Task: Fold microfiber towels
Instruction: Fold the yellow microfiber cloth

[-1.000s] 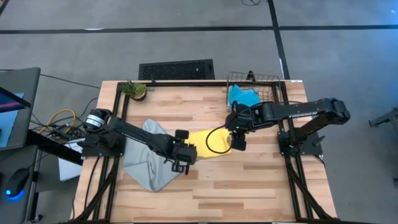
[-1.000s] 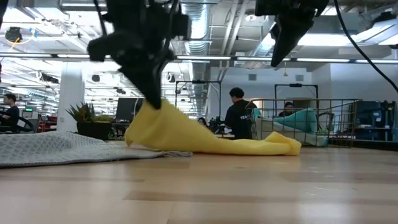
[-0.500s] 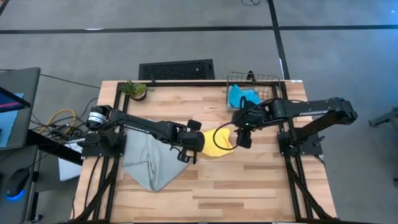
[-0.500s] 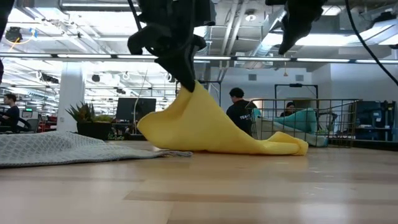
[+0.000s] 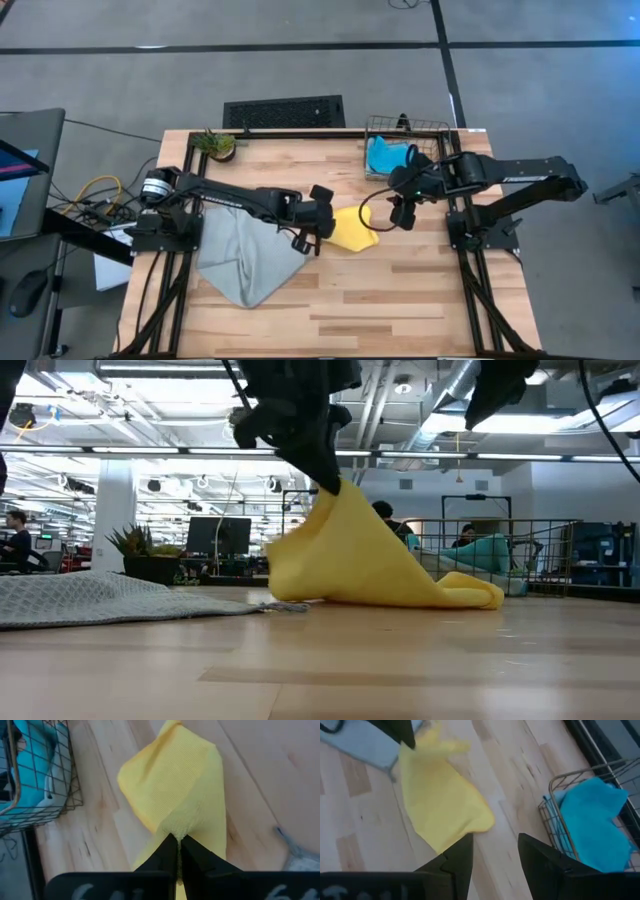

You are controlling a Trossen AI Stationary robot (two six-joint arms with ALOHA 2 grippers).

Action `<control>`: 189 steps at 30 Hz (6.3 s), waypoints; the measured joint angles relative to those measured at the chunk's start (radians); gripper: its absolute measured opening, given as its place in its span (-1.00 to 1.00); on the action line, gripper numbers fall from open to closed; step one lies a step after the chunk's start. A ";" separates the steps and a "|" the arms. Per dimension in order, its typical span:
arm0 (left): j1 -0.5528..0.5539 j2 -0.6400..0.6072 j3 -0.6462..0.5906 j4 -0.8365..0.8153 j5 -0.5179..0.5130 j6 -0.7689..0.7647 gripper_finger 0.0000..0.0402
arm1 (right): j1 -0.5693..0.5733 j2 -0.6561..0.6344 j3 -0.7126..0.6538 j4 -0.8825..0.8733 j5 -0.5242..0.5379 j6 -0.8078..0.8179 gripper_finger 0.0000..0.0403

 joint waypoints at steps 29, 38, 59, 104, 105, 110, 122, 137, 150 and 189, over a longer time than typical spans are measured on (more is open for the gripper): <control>0.032 0.521 0.626 -0.156 0.062 0.104 -1.00 | 0.000 -0.007 -0.001 -0.044 0.000 0.024 -0.12; 0.035 0.541 0.627 -0.135 0.050 0.082 -1.00 | 0.000 -0.007 -0.001 -0.049 0.000 0.024 -0.12; 0.028 0.541 0.680 -0.174 -0.031 -0.071 -0.36 | 0.000 -0.014 -0.001 -0.065 -0.007 0.063 -0.12; -0.001 0.308 0.923 -0.908 0.015 -0.606 -0.34 | 0.020 0.175 -0.458 0.646 -0.249 0.623 -0.12; -0.001 0.308 0.923 -0.913 0.015 -0.606 -0.34 | 0.019 0.189 -0.457 0.653 -0.250 0.622 -0.12; -0.001 0.308 0.923 -0.914 0.015 -0.607 -0.34 | -0.005 0.242 -0.456 0.656 -0.250 0.619 -0.12; -0.001 0.308 0.923 -0.919 0.015 -0.606 -0.34 | -0.034 0.339 -0.456 0.754 -0.272 0.608 -0.18; -0.001 0.308 0.923 -0.931 0.016 -0.606 -0.34 | -0.015 0.316 -0.457 0.851 -0.247 0.498 -0.95; -0.001 0.308 0.923 -0.939 0.018 -0.606 -0.34 | 0.037 0.160 -0.455 0.721 -0.007 0.403 -0.96; -0.001 0.308 0.922 -0.958 0.020 -0.606 -0.34 | 0.026 0.267 -0.456 0.481 -0.019 0.468 -0.10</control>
